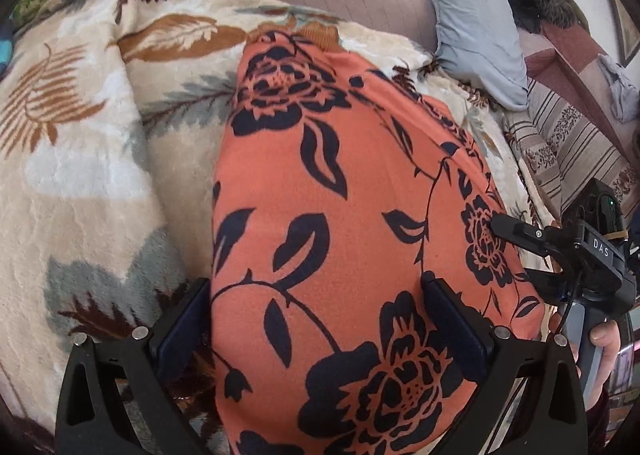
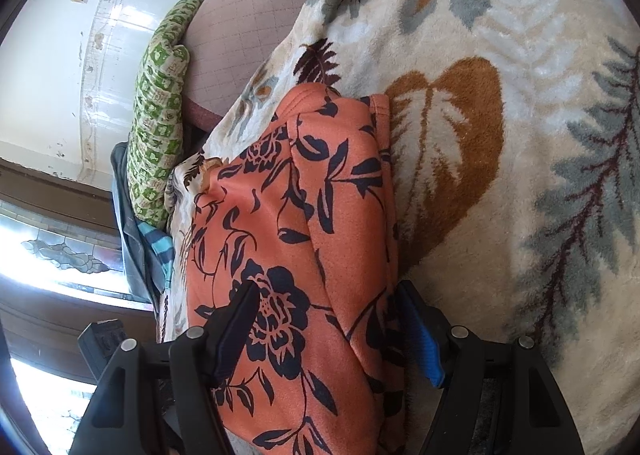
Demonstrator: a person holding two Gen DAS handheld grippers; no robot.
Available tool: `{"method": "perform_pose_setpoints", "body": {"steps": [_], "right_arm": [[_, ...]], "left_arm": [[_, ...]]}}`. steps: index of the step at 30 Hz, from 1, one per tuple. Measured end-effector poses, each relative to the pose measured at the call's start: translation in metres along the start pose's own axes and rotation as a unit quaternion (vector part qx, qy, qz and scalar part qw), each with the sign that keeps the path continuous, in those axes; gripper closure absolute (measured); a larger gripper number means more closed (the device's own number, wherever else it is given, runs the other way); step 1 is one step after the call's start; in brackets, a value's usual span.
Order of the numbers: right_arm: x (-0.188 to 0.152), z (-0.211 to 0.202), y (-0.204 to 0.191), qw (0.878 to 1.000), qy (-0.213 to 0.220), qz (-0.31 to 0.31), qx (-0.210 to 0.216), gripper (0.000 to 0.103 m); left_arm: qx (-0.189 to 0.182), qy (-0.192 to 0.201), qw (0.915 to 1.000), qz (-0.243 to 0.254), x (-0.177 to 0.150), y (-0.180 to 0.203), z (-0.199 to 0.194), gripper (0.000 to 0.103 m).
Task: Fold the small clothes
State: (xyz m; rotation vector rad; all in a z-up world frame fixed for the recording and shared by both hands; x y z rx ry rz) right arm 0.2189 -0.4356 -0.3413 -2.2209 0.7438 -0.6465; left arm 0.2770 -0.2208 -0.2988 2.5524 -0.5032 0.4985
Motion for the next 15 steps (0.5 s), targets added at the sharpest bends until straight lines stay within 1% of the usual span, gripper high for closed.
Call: {"method": "perform_pose_setpoints", "body": {"steps": [2, 3, 6, 8, 9, 11, 12, 14, 15], "right_arm": [[0.0, 0.007, -0.002, 1.0, -0.003, 0.001, 0.002, 0.029], [0.0, 0.01, -0.004, 1.0, -0.003, -0.003, 0.001, 0.029], [-0.003, 0.019, -0.013, 1.0, -0.007, -0.018, 0.01, 0.029], [-0.005, 0.023, -0.017, 1.0, -0.003, -0.029, 0.001, 0.031], [-0.006, 0.023, -0.019, 0.999, -0.001, -0.035, -0.003, 0.032], [-0.007, 0.023, -0.024, 0.999, 0.004, -0.048, -0.016, 0.044], [-0.008, 0.022, -0.028, 0.998, 0.007, -0.058, -0.025, 0.047], [-0.01, 0.019, -0.038, 0.995, 0.019, -0.085, -0.045, 0.055], [-0.011, 0.017, -0.044, 0.993, 0.025, -0.101, -0.056, 0.056]], "left_arm": [[-0.002, 0.008, 0.9999, 0.013, 0.0, 0.006, -0.001, 0.0], [-0.009, 0.006, 0.9999, 0.013, 0.0, 0.008, 0.0, 0.0], [-0.006, 0.023, 0.9997, 0.01, 0.0, 0.009, 0.0, 0.002], [-0.007, 0.036, 0.9993, 0.003, 0.0, 0.007, -0.004, 0.013], [-0.009, 0.04, 0.9991, -0.002, 0.001, 0.004, -0.005, 0.015], [-0.012, 0.048, 0.9987, -0.01, 0.0, 0.0, -0.008, 0.023], [-0.012, 0.053, 0.9985, -0.009, 0.001, 0.0, -0.009, 0.025], [-0.004, 0.067, 0.9977, 0.0, 0.001, 0.002, -0.015, 0.034], [0.0, 0.074, 0.9972, 0.008, 0.001, 0.003, -0.019, 0.037]]}}
Point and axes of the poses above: each gripper's, at about its wrist camera, not at the fingertips, and z roughly the way its jaws point, y to its right, x to its top, the point moved 5 cm from there along z, roughly the way its jaws point, and after that the axes turned 1 degree about -z, right-handed, at the moved point
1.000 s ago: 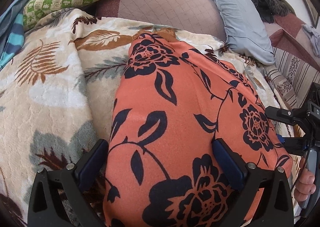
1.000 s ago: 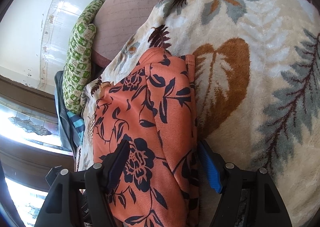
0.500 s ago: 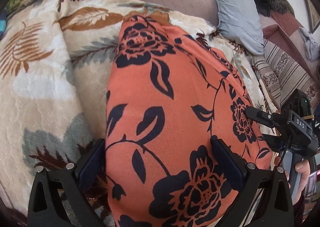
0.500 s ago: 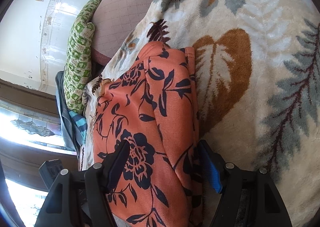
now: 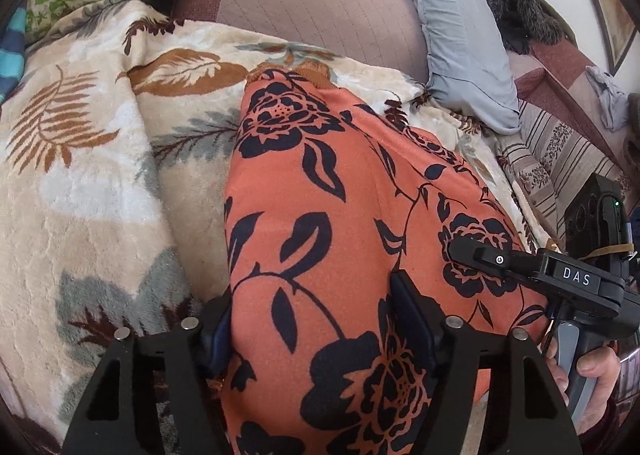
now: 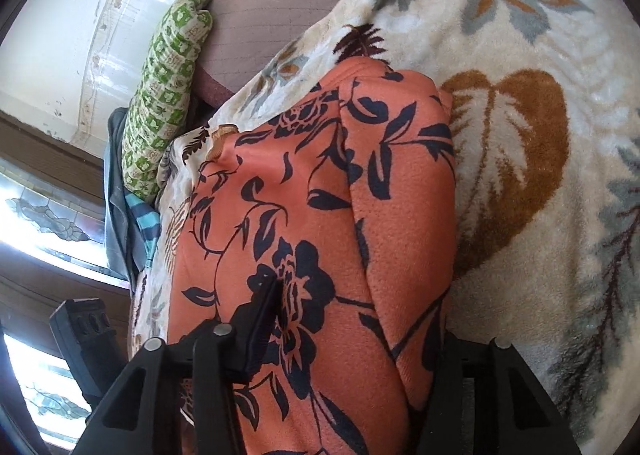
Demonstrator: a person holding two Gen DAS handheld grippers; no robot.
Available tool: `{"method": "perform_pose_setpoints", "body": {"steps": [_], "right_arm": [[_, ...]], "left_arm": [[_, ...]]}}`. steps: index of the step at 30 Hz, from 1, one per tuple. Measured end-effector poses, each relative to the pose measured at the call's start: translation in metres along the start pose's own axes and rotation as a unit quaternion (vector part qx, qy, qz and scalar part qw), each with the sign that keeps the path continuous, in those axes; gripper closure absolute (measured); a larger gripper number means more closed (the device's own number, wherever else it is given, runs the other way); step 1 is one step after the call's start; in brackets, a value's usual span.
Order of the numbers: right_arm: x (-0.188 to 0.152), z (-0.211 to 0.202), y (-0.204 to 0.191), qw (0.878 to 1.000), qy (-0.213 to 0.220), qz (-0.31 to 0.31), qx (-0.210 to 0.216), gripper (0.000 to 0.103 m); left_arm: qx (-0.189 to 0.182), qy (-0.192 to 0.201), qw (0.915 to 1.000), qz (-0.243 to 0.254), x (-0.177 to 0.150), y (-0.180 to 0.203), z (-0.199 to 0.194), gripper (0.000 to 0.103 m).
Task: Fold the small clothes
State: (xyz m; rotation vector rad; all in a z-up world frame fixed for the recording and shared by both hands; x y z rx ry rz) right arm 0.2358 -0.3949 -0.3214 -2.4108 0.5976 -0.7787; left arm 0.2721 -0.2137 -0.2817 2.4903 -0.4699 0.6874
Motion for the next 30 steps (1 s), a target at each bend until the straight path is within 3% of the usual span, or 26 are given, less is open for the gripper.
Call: {"method": "perform_pose_setpoints", "body": {"steps": [2, 5, 15, 19, 21, 22, 24, 26, 30], "right_arm": [[0.001, -0.007, -0.013, 0.999, 0.014, -0.025, -0.014, 0.061], [0.003, -0.016, -0.029, 0.999, 0.032, -0.042, -0.01, 0.063], [-0.01, -0.026, -0.099, 0.991, 0.074, -0.113, 0.02, 0.065], [-0.029, -0.014, -0.118, 0.992, 0.055, -0.114, 0.031, 0.065], [-0.042, 0.001, -0.12, 0.993, 0.031, -0.107, 0.031, 0.065], [-0.048, 0.012, -0.12, 0.994, 0.012, -0.106, 0.026, 0.065], [-0.062, 0.04, -0.113, 0.994, -0.038, -0.103, -0.007, 0.064], [-0.068, 0.053, -0.102, 0.994, -0.054, -0.089, -0.033, 0.045], [-0.063, 0.043, -0.095, 0.996, -0.049, -0.07, -0.03, 0.039]], "left_arm": [[0.003, 0.012, 0.9999, 0.011, 0.002, 0.003, -0.007, 0.048], [0.003, 0.025, 0.9996, 0.012, 0.005, 0.0, -0.018, 0.052], [0.042, 0.103, 0.9931, 0.037, 0.006, -0.034, -0.088, 0.052], [0.065, 0.089, 0.9933, 0.035, -0.01, -0.057, -0.101, 0.052], [0.099, 0.062, 0.9924, 0.037, -0.022, -0.069, -0.095, 0.051], [0.116, 0.041, 0.9918, 0.036, -0.029, -0.076, -0.088, 0.048], [0.129, 0.016, 0.9913, 0.018, -0.041, -0.092, -0.077, 0.033], [0.142, 0.023, 0.9896, 0.009, -0.044, -0.099, -0.079, 0.016], [0.184, 0.035, 0.9818, 0.03, -0.044, -0.095, -0.093, 0.01]]}}
Point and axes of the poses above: each gripper's, at about its wrist camera, not at the fingertips, and z roughly the way its jaws point, y to its right, x to its top, the point moved 5 cm from there along z, roughly the way its jaws point, and after that the axes turned 1 degree about -z, right-handed, at the moved point
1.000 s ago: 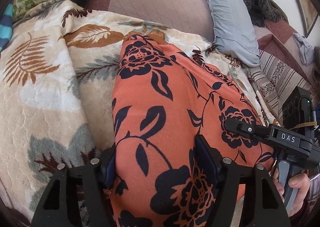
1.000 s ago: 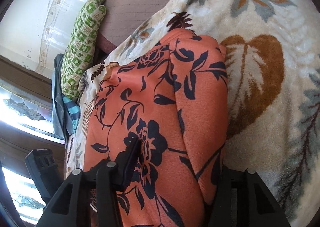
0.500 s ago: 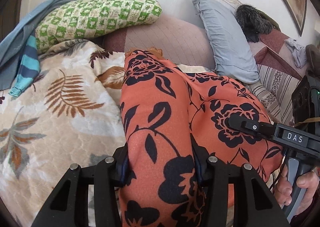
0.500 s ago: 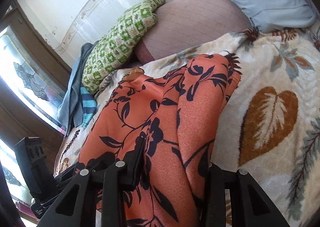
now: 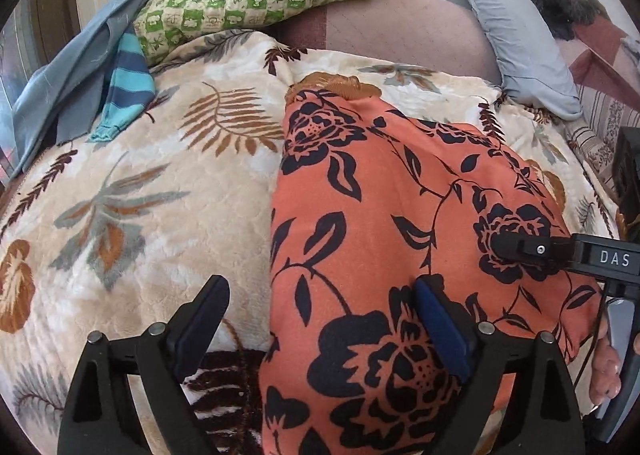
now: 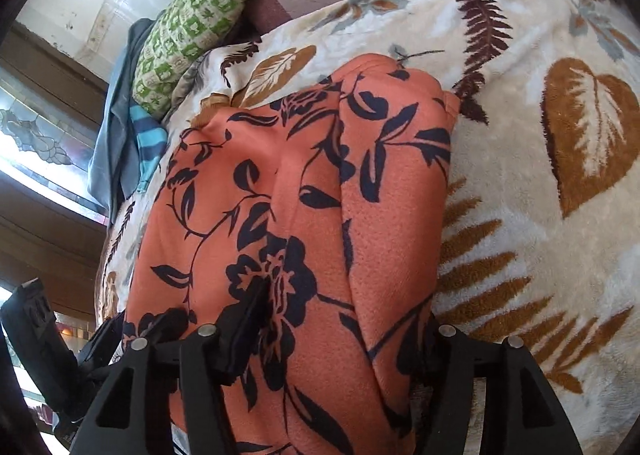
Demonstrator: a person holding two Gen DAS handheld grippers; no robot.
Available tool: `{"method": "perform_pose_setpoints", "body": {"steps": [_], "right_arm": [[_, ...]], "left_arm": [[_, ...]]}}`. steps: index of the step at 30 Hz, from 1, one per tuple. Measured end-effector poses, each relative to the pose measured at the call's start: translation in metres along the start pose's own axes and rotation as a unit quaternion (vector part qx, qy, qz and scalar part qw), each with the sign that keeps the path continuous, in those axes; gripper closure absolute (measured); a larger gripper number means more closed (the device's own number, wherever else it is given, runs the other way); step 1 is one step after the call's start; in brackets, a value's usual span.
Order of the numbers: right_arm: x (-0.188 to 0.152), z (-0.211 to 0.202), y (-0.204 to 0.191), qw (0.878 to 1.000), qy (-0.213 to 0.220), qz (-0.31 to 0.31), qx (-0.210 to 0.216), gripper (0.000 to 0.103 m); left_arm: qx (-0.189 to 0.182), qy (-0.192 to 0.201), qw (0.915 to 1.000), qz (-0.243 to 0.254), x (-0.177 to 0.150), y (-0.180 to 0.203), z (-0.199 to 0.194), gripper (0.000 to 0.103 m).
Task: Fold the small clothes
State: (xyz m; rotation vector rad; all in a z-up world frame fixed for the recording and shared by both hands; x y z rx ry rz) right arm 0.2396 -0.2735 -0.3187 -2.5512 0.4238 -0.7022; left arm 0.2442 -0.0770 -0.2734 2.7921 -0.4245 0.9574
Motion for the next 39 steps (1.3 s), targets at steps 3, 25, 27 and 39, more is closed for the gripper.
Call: {"method": "perform_pose_setpoints", "body": {"steps": [3, 25, 27, 39], "right_arm": [[-0.002, -0.025, -0.002, 0.998, 0.039, -0.02, -0.034, 0.039], [-0.081, -0.227, -0.077, 0.96, 0.248, -0.12, -0.058, 0.039], [-0.086, -0.238, -0.086, 0.956, 0.258, -0.129, -0.055, 0.039], [-0.112, -0.274, -0.114, 0.947, 0.278, -0.157, -0.039, 0.039]], "left_arm": [[0.051, 0.028, 0.9982, 0.008, 0.003, -0.001, -0.023, 0.01], [0.135, 0.173, 0.9757, -0.004, -0.011, 0.016, -0.218, 0.009], [0.137, 0.181, 0.9739, -0.005, -0.014, 0.017, -0.229, 0.009], [0.16, 0.209, 0.9644, -0.019, -0.02, 0.016, -0.27, 0.003]]}}
Point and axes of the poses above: each gripper's, at about its wrist camera, not at the fingertips, and z roughly the way its jaws point, y to its right, x to its top, the point moved 5 cm from there along z, roughly the way its jaws point, and after that the axes turned 1 degree about -z, right-handed, at the moved point
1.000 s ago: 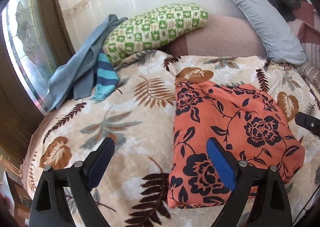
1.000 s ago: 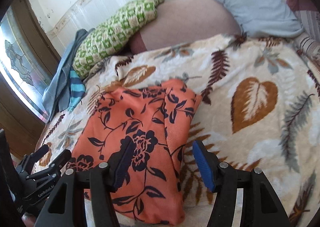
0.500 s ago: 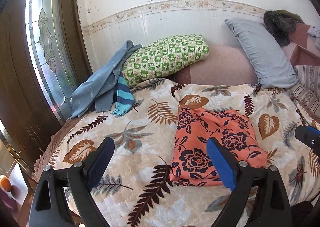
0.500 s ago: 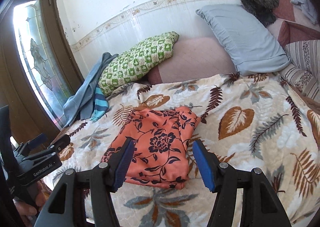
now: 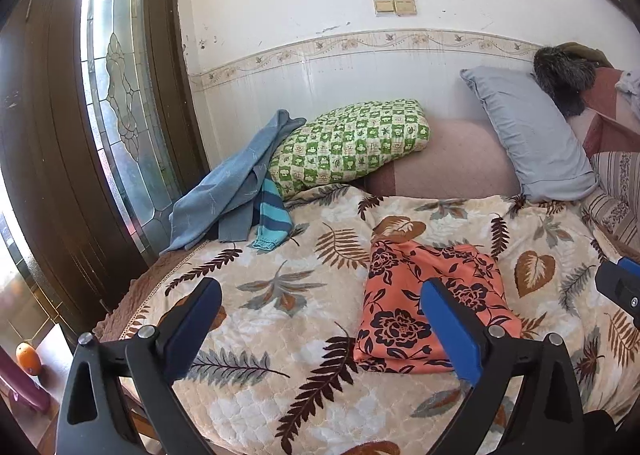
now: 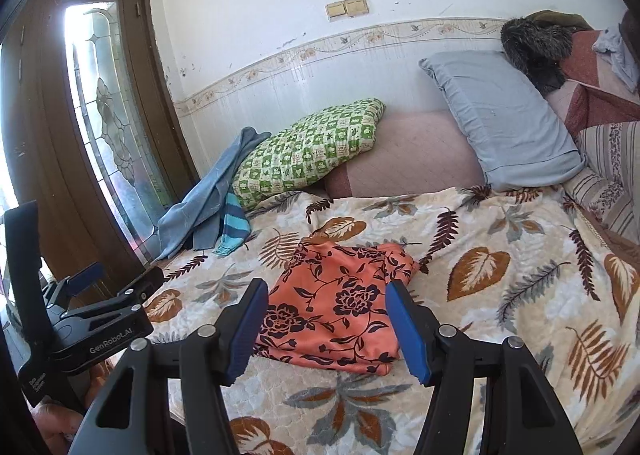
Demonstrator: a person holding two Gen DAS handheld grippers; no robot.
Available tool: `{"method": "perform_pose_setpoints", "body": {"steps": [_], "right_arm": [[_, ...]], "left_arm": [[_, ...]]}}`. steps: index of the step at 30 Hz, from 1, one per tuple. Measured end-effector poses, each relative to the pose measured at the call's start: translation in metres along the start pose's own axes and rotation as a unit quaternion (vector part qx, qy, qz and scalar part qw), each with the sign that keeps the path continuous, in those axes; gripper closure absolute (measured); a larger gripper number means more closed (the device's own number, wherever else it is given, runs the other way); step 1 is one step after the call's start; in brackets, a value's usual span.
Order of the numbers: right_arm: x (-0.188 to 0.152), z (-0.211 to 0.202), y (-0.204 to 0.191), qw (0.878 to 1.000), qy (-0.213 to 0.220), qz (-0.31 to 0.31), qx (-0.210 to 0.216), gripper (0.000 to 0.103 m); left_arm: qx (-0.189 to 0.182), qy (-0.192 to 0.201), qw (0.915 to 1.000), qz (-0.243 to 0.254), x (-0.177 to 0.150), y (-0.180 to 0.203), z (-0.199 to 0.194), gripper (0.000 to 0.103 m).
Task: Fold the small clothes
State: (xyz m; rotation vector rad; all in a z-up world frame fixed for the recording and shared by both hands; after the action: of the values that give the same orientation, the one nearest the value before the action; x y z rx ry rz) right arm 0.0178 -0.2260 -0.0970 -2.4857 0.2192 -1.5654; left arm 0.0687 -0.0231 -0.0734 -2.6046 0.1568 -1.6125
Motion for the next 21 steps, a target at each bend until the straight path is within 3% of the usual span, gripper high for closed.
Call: {"method": "perform_pose_setpoints", "body": {"steps": [21], "right_arm": [[-0.011, 0.013, -0.019, 1.0, -0.02, -0.019, 0.001, 0.039]], "left_arm": [[0.015, -0.029, 0.9992, -0.023, -0.013, -0.024, 0.013, 0.0]]}}
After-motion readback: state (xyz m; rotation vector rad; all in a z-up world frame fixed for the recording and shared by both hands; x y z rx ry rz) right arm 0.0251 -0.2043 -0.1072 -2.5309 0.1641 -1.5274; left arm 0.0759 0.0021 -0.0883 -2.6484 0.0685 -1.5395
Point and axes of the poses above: each gripper's, at about its wrist camera, not at the fingertips, and z roughly the way its jaws point, y to its right, x to its top, the point moved 5 cm from there along z, roughly the way its jaws point, and after that the axes turned 1 degree about -z, right-handed, at the moved point
